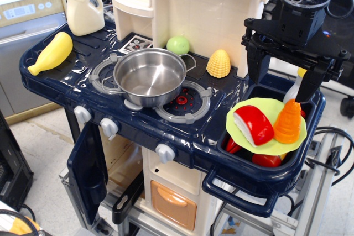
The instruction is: Put banana in pot or pan
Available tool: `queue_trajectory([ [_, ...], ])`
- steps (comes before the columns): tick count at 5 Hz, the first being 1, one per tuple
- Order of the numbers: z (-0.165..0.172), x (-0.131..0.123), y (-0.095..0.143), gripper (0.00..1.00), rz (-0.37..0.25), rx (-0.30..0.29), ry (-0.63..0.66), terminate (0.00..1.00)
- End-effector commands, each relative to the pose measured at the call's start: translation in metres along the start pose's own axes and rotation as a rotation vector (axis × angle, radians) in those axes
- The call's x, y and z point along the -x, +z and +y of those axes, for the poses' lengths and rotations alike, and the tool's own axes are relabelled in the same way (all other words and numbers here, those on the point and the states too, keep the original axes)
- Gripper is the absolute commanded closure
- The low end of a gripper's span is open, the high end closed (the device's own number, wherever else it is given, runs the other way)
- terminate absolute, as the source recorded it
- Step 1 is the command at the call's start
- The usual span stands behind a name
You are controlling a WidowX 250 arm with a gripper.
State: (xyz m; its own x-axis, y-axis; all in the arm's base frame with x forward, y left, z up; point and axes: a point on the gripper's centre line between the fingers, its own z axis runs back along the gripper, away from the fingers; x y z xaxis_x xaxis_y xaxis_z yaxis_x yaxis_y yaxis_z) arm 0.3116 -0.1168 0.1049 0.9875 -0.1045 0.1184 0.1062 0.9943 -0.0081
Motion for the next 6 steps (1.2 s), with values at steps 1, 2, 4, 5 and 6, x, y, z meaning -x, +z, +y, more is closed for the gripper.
queue_trajectory([
  [1, 0.0, 0.0, 0.0, 0.0, 0.0, 0.0, 0.0, 0.0],
  [2, 0.046, 0.014, 0.034, 0.0, -0.027, -0.12, 0.154, 0.0],
  [4, 0.129, 0.042, 0.071, 0.0, 0.089, -0.179, 0.045, 0.0],
  [5, 0.178, 0.054, 0.071, 0.0, 0.111, -0.173, 0.004, 0.0],
  [6, 0.213, 0.052, 0.059, 0.0, 0.101, -0.205, 0.013, 0.0],
])
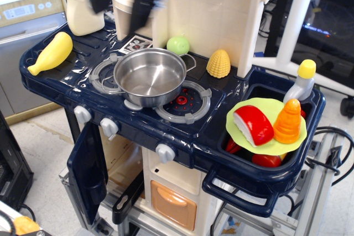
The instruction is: Put banana in pot or pan
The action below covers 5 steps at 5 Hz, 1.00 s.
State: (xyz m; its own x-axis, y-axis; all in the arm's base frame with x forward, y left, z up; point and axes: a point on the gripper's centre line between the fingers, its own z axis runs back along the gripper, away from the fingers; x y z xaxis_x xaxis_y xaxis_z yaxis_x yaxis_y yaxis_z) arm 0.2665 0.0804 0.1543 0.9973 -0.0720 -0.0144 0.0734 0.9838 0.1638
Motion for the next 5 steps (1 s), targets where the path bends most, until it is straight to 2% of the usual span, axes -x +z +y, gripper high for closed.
queue_trajectory([
  [1, 0.059, -0.017, -0.021, 0.0, -0.074, -0.007, 0.021, 0.0],
  [2, 0.087, -0.028, -0.048, 0.0, -0.142, -0.001, 0.093, 0.0],
  [3, 0.115, -0.035, -0.067, 0.0, -0.155, -0.014, 0.121, 0.0],
  [4, 0.132, -0.038, -0.094, 0.0, -0.211, 0.011, 0.147, 0.0],
  [5, 0.141, -0.036, -0.116, 0.0, -0.24, 0.027, 0.141, 0.0],
])
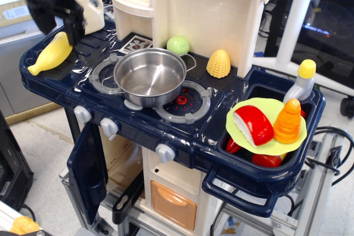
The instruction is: Put banana in pot or pan
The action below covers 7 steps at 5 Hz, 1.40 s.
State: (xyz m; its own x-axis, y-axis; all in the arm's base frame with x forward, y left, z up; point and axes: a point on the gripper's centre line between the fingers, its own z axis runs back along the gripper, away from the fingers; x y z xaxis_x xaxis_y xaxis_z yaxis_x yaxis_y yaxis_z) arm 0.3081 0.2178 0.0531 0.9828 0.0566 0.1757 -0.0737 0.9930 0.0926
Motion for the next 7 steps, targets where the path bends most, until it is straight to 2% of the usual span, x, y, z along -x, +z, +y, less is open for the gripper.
queue_trajectory([
  [1, 0.023, -0.006, -0.004, 0.0, -0.069, 0.017, -0.022, 0.0],
  [2, 0.023, -0.002, -0.013, 0.0, -0.063, 0.055, -0.023, 0.0],
  [3, 0.017, -0.003, -0.004, 1.0, -0.043, 0.049, 0.013, 0.0],
  [4, 0.003, -0.003, 0.028, 1.0, 0.03, 0.078, 0.021, 0.0],
  [5, -0.027, -0.001, 0.064, 1.0, 0.094, 0.028, -0.017, 0.0],
  [6, -0.069, 0.003, 0.09, 1.0, 0.128, -0.007, -0.014, 0.0],
  [7, -0.107, 0.01, 0.106, 1.0, 0.171, 0.031, -0.025, 0.0],
])
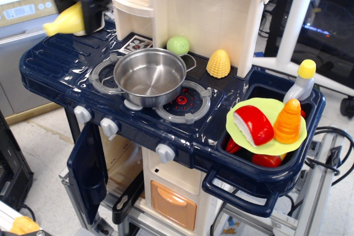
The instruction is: Put banana in pot or pan
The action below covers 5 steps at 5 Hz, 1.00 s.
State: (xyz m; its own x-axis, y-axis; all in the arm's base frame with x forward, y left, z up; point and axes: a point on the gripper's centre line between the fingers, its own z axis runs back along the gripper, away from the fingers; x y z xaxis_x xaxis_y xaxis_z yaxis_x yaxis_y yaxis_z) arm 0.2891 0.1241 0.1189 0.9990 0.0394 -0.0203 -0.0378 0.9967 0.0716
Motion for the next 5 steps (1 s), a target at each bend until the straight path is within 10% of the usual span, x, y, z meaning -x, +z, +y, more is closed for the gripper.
queue_trajectory([
  [1, -0.055, 0.0, 0.032, 1.0, 0.015, 0.02, -0.044, 0.0],
  [2, -0.069, -0.005, 0.022, 1.0, -0.012, -0.002, 0.005, 0.0],
  [3, -0.064, -0.012, 0.019, 0.0, -0.082, 0.001, -0.002, 0.0],
  [5, -0.064, -0.012, 0.019, 0.0, -0.082, 0.001, -0.002, 0.0],
])
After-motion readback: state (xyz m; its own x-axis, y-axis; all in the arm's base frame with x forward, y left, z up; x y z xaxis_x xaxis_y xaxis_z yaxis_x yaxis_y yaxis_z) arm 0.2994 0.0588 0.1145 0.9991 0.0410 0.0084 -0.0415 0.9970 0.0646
